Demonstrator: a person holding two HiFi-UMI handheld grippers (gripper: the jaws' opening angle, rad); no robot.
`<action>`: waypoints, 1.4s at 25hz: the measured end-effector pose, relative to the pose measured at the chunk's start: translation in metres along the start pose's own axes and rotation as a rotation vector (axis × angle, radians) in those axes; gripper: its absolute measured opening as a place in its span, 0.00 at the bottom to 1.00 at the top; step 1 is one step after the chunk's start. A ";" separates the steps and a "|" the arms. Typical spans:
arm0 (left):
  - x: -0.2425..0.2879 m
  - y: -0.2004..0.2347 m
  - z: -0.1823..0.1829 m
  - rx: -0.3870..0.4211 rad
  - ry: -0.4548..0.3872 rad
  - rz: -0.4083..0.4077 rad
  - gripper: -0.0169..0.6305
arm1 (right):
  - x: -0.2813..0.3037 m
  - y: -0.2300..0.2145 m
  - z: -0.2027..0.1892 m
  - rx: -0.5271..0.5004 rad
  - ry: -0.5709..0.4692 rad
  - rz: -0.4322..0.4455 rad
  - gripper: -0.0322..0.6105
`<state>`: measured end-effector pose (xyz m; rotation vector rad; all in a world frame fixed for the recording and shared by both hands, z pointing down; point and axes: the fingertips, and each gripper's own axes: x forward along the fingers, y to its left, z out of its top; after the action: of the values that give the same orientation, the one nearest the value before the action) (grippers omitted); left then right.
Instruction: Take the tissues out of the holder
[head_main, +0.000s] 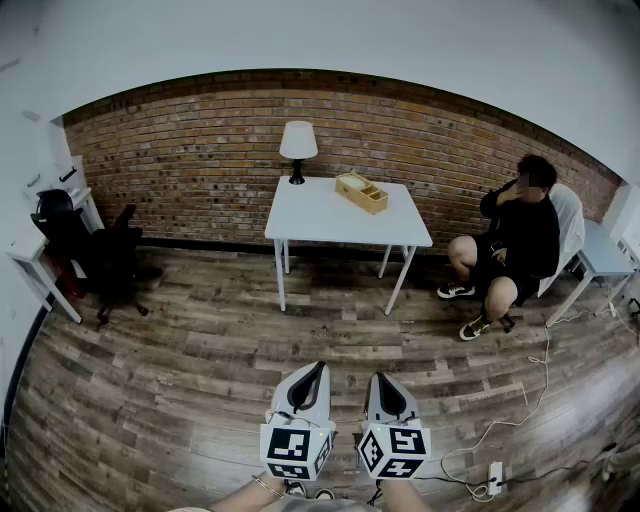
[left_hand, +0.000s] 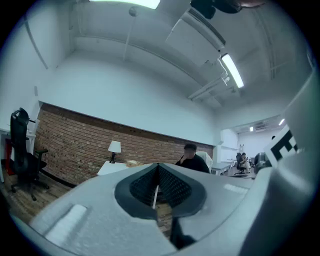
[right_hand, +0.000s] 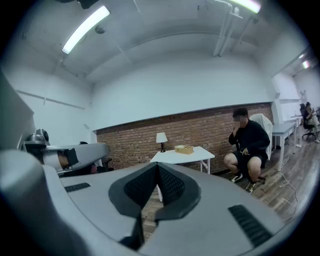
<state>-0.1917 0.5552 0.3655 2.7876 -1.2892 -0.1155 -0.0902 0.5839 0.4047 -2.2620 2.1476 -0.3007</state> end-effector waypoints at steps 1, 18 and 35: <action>-0.001 -0.002 0.001 0.008 -0.004 0.000 0.04 | -0.001 0.000 0.000 0.002 -0.002 -0.001 0.06; -0.007 0.017 -0.004 0.018 0.004 0.010 0.04 | 0.004 0.005 -0.010 0.062 0.004 -0.019 0.06; 0.018 0.082 -0.006 0.001 0.008 0.028 0.04 | 0.051 0.024 -0.018 0.059 0.029 -0.066 0.06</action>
<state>-0.2415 0.4892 0.3788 2.7669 -1.3259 -0.1030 -0.1140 0.5337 0.4256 -2.3141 2.0513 -0.3954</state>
